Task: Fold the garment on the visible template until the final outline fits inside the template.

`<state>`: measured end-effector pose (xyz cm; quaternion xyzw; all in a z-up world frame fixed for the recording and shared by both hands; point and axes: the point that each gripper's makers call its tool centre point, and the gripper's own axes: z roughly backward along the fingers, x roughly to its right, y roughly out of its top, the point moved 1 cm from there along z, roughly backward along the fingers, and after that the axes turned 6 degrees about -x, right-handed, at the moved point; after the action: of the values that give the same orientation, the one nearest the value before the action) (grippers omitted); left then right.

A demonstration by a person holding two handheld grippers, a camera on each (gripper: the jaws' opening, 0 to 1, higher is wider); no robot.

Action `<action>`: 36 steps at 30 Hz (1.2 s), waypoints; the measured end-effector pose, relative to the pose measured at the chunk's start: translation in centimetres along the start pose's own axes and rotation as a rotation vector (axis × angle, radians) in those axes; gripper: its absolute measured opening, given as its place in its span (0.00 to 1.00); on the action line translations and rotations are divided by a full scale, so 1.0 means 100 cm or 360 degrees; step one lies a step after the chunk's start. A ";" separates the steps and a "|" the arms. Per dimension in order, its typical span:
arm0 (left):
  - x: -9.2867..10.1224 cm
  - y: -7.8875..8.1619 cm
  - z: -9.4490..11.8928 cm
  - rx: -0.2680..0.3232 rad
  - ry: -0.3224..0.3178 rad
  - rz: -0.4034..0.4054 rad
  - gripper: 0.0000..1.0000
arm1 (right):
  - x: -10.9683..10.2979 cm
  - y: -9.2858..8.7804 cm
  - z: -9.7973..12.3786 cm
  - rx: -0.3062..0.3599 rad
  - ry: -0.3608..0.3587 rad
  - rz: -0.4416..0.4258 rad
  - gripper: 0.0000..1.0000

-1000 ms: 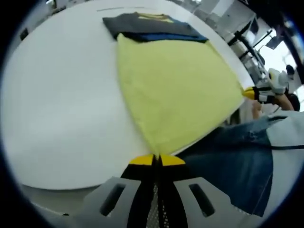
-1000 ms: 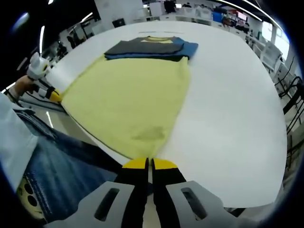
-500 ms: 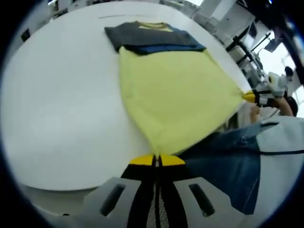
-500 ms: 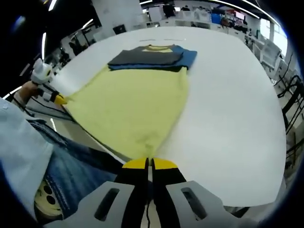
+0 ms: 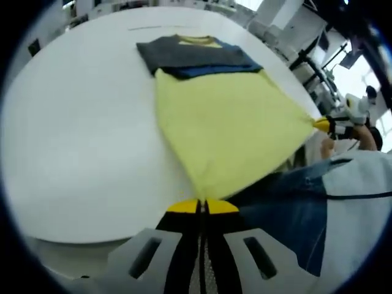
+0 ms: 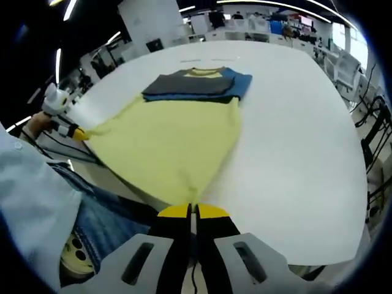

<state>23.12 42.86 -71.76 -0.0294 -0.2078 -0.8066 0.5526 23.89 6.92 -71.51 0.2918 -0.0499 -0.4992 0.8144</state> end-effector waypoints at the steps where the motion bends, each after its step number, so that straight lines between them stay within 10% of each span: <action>1: 0.000 0.000 0.001 0.0001 0.0000 0.0000 0.00 | 0.000 0.000 0.001 0.0000 0.0002 0.0001 0.03; 36: 0.007 0.022 0.044 0.0007 0.0071 -0.0198 0.00 | -0.010 0.028 0.037 0.0015 0.0019 0.0139 0.03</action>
<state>24.06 43.25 -66.87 0.0029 -0.1986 -0.8394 0.5059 24.25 7.14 -66.79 0.2962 -0.0601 -0.4612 0.8342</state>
